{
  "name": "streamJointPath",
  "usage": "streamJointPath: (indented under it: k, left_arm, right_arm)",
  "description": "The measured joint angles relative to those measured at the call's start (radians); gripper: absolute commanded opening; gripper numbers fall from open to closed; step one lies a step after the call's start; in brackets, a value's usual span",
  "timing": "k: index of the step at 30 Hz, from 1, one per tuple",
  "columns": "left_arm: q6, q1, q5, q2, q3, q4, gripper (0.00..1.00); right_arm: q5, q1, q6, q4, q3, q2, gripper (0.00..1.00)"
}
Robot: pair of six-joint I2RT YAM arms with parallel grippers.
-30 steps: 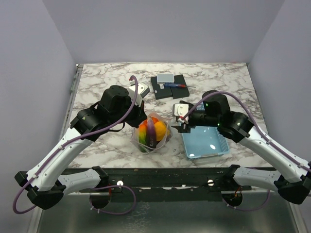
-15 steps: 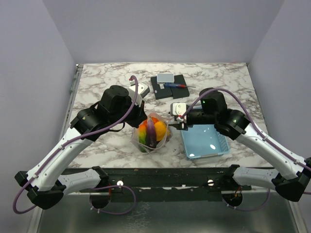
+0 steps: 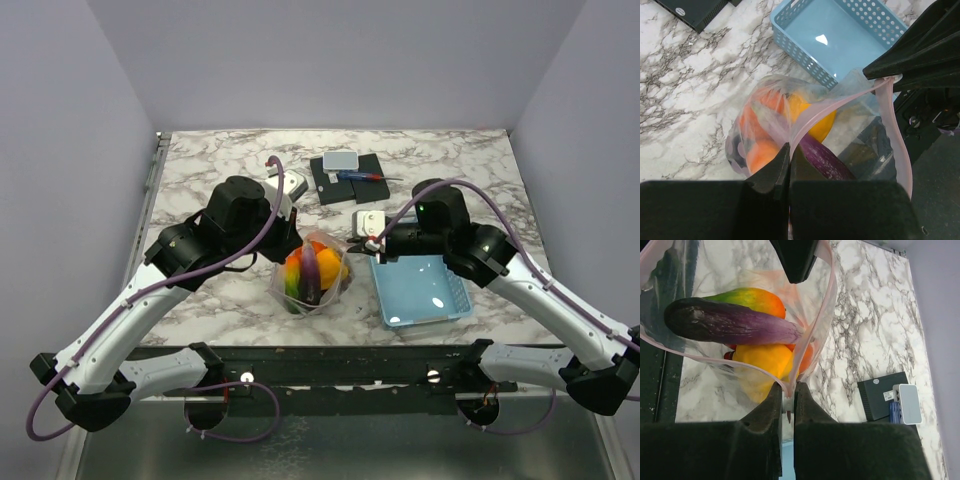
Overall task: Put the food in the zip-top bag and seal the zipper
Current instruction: Adjust the zipper food storage bag at the center of the board.
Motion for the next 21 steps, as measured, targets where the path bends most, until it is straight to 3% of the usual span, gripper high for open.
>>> streamJointPath:
  k: [11,21]
  left_arm:
    - [-0.002,0.0,-0.002,-0.039,-0.002,-0.011,0.0]
    - [0.023,0.0,-0.003,-0.093,-0.003,-0.022,0.1]
  right_arm:
    - [-0.043,0.0,0.1,-0.172,0.234,0.082,0.01]
    - [-0.061,0.002,0.205,-0.274,0.285,0.086,0.0]
